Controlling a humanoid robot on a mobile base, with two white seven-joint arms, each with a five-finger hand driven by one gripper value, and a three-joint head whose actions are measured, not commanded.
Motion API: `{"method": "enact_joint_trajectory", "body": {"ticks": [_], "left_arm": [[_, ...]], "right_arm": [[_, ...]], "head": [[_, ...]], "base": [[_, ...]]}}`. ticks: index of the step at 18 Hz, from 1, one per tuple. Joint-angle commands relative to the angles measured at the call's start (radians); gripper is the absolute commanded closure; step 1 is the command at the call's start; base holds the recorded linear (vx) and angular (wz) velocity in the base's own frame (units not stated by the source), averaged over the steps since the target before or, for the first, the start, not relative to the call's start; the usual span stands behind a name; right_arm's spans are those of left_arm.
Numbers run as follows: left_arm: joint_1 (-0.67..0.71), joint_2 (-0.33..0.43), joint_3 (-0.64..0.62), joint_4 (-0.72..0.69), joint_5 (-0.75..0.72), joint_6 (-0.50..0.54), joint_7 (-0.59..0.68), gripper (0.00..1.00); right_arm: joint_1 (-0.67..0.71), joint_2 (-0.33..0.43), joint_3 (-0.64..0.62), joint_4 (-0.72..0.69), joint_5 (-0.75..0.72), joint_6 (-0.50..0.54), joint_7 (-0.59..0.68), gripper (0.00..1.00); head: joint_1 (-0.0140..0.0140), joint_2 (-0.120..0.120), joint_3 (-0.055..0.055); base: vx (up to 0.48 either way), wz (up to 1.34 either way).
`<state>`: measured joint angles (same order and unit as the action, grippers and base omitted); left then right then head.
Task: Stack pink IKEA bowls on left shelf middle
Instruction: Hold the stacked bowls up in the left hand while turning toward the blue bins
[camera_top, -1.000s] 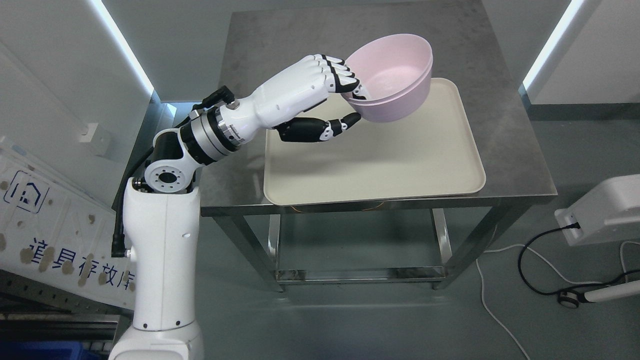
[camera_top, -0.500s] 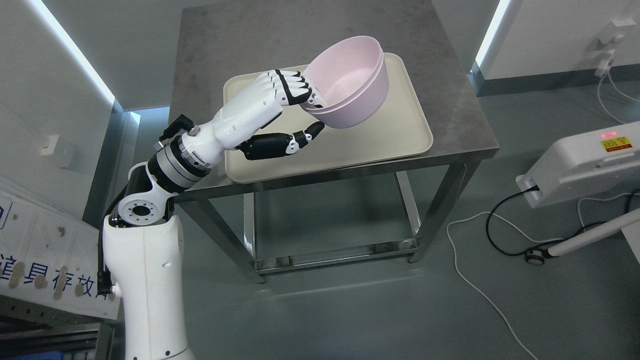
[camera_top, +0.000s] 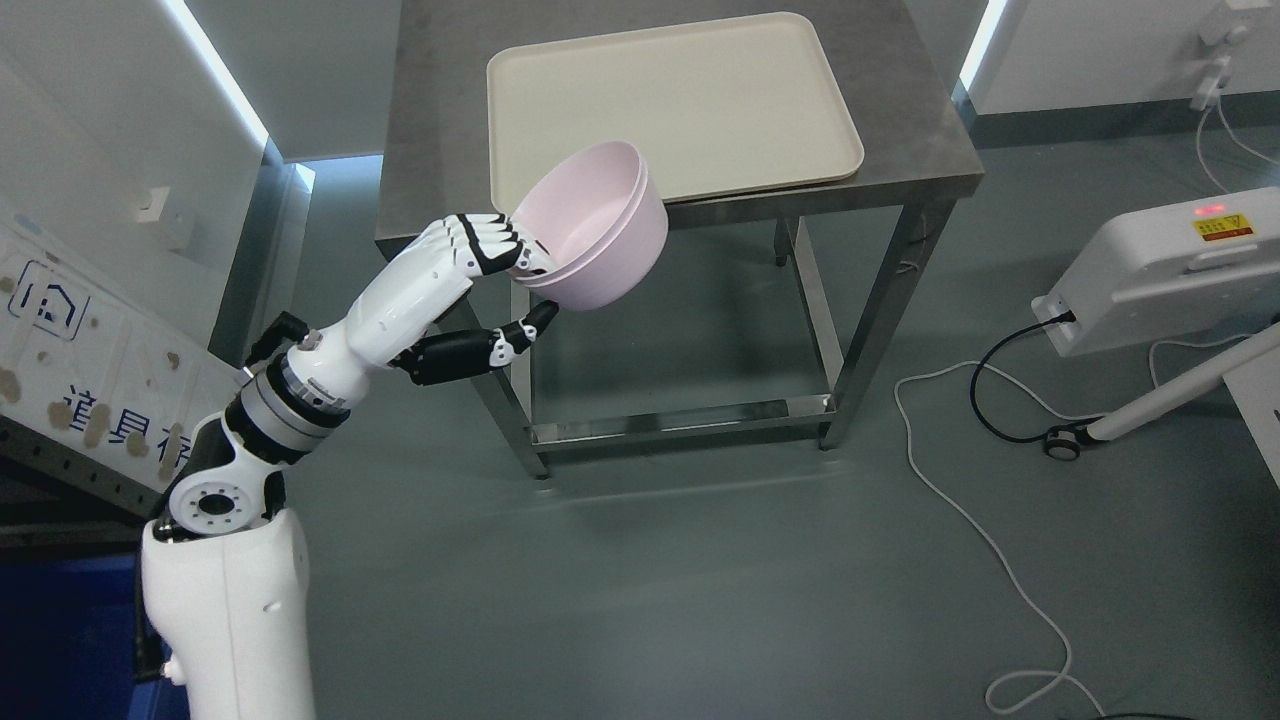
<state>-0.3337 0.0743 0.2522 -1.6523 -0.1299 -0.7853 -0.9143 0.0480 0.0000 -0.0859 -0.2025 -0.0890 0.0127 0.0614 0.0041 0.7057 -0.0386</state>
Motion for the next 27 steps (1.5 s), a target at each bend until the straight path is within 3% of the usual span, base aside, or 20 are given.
{"method": "enact_joint_trajectory", "body": {"ticks": [1,5,27], "left_arm": [[0.119,0.058,0.166,-0.023,0.015,0.0,0.0,0.94],[0.192,0.047,0.165,-0.04,0.018,0.0,0.002,0.94],[0.182,0.068,0.162,-0.075,0.029,0.0,0.003,0.91]], "right_arm": [[0.0,-0.017,0.0,0.0,0.0,0.0,0.0,0.0],[0.0,-0.017,0.0,0.0,0.0,0.0,0.0,0.0],[0.0,-0.017,0.0,0.0,0.0,0.0,0.0,0.0]], "head": [[0.0,0.0,0.0],[0.0,0.0,0.0],[0.0,0.0,0.0]], "base": [[-0.34,0.08],[-0.347,-0.01],[-0.318,0.22]]}}
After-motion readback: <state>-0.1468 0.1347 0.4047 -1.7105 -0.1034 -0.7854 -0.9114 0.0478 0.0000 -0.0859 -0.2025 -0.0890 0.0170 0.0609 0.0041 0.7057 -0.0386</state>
